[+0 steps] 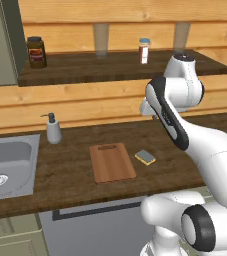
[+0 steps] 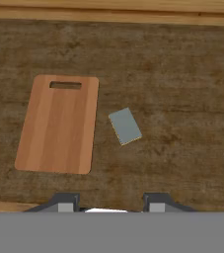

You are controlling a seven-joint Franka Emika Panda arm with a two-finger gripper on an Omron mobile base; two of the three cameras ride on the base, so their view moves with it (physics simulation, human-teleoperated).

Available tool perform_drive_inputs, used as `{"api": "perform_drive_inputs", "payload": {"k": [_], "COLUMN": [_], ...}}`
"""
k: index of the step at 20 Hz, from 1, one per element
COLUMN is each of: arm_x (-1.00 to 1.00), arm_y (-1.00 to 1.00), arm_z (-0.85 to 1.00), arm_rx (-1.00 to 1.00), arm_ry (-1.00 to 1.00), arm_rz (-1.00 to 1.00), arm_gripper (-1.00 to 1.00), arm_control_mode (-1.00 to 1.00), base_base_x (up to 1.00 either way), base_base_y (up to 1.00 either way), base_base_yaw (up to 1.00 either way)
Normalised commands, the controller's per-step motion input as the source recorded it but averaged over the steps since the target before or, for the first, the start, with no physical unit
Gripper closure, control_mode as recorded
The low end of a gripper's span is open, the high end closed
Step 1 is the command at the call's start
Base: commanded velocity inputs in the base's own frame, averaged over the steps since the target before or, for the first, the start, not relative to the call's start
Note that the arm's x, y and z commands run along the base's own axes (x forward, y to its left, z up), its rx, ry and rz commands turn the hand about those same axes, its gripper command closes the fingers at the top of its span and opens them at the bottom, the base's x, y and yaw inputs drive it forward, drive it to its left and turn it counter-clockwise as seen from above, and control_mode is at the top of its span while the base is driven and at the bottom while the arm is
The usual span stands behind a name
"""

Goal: Pick up the sponge from the counter and clean the cutting board by briefly scrubbing or pressing down on the cutting board. Once finished, release the sponge.

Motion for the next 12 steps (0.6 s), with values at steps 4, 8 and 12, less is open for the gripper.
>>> {"api": "perform_drive_inputs", "payload": {"k": [4,8,12], "arm_x": [0.00,0.00,0.00], "arm_y": [0.00,0.00,0.00], "arm_z": [-0.14,-0.31,-0.35], "arm_rx": [0.00,0.00,0.00], "arm_ry": [0.00,0.01,0.04], "arm_rz": [0.00,0.00,0.00], "arm_gripper": [-1.00,-1.00,-1.00], "arm_control_mode": [-1.00,-1.00,-1.00], "base_base_x": [0.00,0.00,0.00], "base_base_y": [0.00,0.00,0.00], "base_base_yaw": [0.00,0.00,0.00]}}
